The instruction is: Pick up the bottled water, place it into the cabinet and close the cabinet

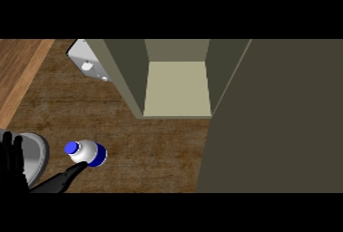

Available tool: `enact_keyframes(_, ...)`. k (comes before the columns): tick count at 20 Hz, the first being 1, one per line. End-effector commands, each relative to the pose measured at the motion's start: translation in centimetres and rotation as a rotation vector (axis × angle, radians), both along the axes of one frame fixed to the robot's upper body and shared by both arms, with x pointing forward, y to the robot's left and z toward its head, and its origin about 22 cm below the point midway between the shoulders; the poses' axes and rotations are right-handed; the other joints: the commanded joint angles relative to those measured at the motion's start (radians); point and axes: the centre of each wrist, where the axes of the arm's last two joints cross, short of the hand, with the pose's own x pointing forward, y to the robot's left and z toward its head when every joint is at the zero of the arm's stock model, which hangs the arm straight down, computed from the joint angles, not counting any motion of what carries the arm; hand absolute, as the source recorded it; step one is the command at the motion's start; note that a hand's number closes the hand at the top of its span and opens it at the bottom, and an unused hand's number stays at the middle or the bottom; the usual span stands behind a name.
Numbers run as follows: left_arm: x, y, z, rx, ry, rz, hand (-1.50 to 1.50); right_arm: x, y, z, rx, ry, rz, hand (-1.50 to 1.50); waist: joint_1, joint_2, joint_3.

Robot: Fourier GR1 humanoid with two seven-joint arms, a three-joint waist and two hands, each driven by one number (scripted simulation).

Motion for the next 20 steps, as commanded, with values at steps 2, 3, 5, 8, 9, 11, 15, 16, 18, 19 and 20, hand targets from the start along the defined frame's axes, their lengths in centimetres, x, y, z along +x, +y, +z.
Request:
enact_keyframes(2, -0.2, 1.5, -3.8, -0.013, 0.050, 0.002, -1.50, -2.5, -1.8, 2.5, -0.045, -0.073, -0.042, -1.50, -0.001, -0.001, -0.001)
enact_keyframes(3, 2.0, 2.2, -3.8, -0.012, 0.037, -0.013, -1.50, -2.7, -0.9, 2.0, -0.040, -0.054, -0.052, -1.50, -0.009, -0.001, -0.001)
enact_keyframes(5, 1.8, 1.8, -3.5, 0.008, 0.056, -0.005, -1.50, -2.4, -0.5, 1.7, -0.045, -0.054, -0.048, -1.50, -0.002, 0.000, 0.000)
enact_keyframes(8, 1.4, 0.9, -6.2, -0.009, 0.044, -0.039, -1.50, -1.1, -0.7, 1.7, -0.052, -0.083, -0.069, -1.50, 0.002, 0.001, 0.000)
enact_keyframes(9, 2.3, 0.5, -6.7, -0.007, 0.046, -0.033, -1.50, -2.5, -0.7, 1.9, -0.039, -0.071, -0.053, -1.50, -0.005, 0.000, 0.000)
enact_keyframes(11, 1.9, 0.3, -8.2, -0.028, 0.053, -0.039, -1.50, -1.2, -1.4, 2.2, -0.041, -0.064, -0.066, -1.50, 0.003, 0.002, 0.000)
enact_keyframes(15, 0.5, -0.1, -10.0, -0.034, 0.074, -0.072, -1.50, -1.8, -0.4, 0.8, -0.052, -0.071, -0.058, -1.50, -0.001, -0.001, 0.001)
enact_keyframes(16, 1.7, -0.2, -10.7, -0.021, 0.059, -0.069, -1.50, -1.5, 0.3, 1.4, -0.055, -0.076, -0.058, -1.50, -0.001, 0.000, 0.000)
enact_keyframes(18, 3.0, 0.5, -12.6, -0.037, 0.059, -0.044, -1.50, -2.3, -0.6, 1.5, -0.060, -0.075, -0.055, -1.50, -0.010, 0.000, -0.001)
enact_keyframes(19, 3.3, -0.2, -11.3, -0.029, 0.047, -0.071, -1.50, -2.6, -0.4, 1.5, -0.060, -0.074, -0.062, -1.50, -0.007, -0.001, 0.000)
enact_keyframes(20, 4.1, -1.1, -11.4, -0.036, 0.060, -0.086, -1.50, -1.9, -0.5, 1.4, -0.041, -0.066, -0.067, -1.50, -0.003, 0.001, 0.001)
